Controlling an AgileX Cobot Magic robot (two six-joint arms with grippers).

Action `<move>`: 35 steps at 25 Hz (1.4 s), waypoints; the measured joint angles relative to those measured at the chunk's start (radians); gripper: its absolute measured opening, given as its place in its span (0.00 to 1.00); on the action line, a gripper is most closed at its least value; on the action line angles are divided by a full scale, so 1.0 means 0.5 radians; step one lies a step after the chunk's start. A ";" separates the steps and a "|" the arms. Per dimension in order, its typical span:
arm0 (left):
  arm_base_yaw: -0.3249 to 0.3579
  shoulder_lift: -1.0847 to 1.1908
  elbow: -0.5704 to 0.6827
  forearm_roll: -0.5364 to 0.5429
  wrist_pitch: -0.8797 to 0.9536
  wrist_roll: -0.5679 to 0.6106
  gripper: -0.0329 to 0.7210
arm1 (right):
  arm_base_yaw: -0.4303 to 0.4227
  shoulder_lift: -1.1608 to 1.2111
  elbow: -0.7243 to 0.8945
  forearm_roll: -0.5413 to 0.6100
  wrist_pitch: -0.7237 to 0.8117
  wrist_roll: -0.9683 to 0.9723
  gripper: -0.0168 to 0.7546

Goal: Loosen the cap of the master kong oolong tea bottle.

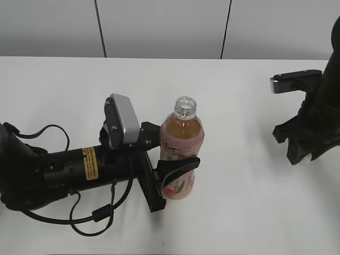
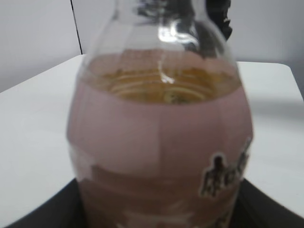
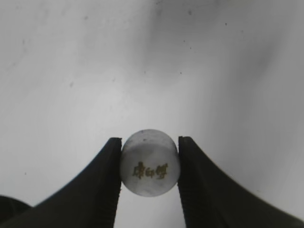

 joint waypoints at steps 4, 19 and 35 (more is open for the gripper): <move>0.000 0.000 0.000 0.002 0.000 0.000 0.56 | 0.006 0.034 0.197 0.002 -0.342 0.108 0.38; 0.000 0.000 0.000 0.002 0.000 0.000 0.56 | 0.006 0.306 0.232 0.024 -0.533 0.148 0.39; 0.000 0.009 0.000 0.009 0.051 0.007 0.78 | 0.008 0.306 0.232 0.027 -0.533 0.148 0.77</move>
